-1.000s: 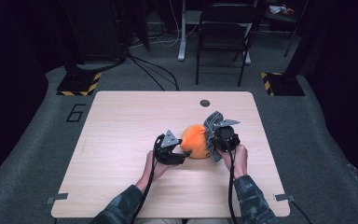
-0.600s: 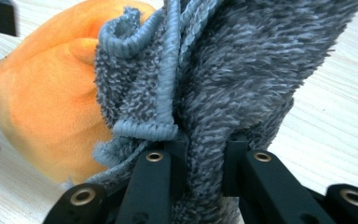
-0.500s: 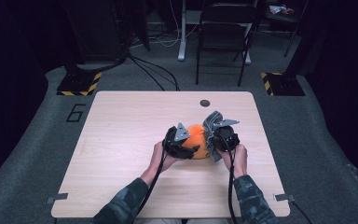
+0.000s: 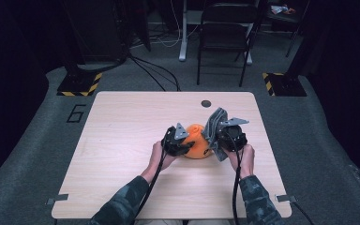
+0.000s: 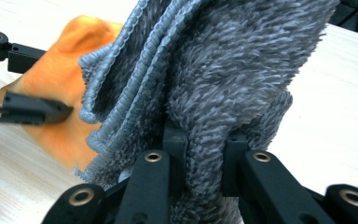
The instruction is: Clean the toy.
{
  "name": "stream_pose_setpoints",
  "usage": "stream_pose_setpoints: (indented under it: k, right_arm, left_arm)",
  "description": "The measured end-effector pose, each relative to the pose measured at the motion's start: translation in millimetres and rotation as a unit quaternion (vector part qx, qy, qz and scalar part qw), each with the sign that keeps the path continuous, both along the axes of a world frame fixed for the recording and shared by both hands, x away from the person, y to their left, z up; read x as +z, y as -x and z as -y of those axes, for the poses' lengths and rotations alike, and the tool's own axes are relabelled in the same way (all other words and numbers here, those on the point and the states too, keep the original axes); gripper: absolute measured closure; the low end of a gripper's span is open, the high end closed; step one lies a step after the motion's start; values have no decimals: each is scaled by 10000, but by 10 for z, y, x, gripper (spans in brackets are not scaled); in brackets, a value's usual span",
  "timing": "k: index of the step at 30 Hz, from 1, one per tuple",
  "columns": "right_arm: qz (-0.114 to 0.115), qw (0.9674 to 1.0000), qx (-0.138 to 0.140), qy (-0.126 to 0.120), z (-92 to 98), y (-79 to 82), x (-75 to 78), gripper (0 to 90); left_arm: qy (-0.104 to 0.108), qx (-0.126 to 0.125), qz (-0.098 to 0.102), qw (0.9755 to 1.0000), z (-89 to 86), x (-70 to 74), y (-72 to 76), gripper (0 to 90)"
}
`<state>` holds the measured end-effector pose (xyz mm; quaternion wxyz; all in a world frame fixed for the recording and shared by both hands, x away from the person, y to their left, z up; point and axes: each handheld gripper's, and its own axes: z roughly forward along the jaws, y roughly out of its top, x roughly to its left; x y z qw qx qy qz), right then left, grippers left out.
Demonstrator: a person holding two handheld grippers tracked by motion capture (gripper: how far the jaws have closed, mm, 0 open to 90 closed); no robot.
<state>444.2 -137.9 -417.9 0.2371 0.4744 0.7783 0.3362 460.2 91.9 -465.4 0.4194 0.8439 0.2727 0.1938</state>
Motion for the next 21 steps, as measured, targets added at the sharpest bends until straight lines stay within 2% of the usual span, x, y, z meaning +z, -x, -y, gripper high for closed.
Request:
stream_pose_setpoints:
  k: [5, 6, 7, 8, 14, 17, 21]
  right_arm:
    - [25, 10000, -47, 76, 71, 71, 30, 777]
    - [46, 9999, -69, 77, 91, 86, 37, 778]
    - [55, 9999, -92, 98, 123, 99, 45, 778]
    - [58, 9998, -131, 100, 142, 108, 52, 777]
    - [72, 9993, -317, 180, 336, 152, 48, 777]
    - [19, 9989, -442, 184, 423, 153, 15, 777]
    - [-8, 9980, -590, 245, 516, 179, -6, 777]
  left_arm:
    - [571, 206, -139, 9981, -144, -51, -12, 680]
    - [571, 206, -139, 9981, -144, -51, -12, 687]
    - [729, 224, -232, 9968, -177, -53, -6, 693]
    - [801, 267, -214, 9962, -179, -55, -4, 698]
    - [1027, 175, -260, 9942, -182, 12, 25, 709]
    - [1215, 176, -357, 9918, -184, 43, 49, 712]
    - [1388, 127, -364, 9896, -200, 146, 109, 713]
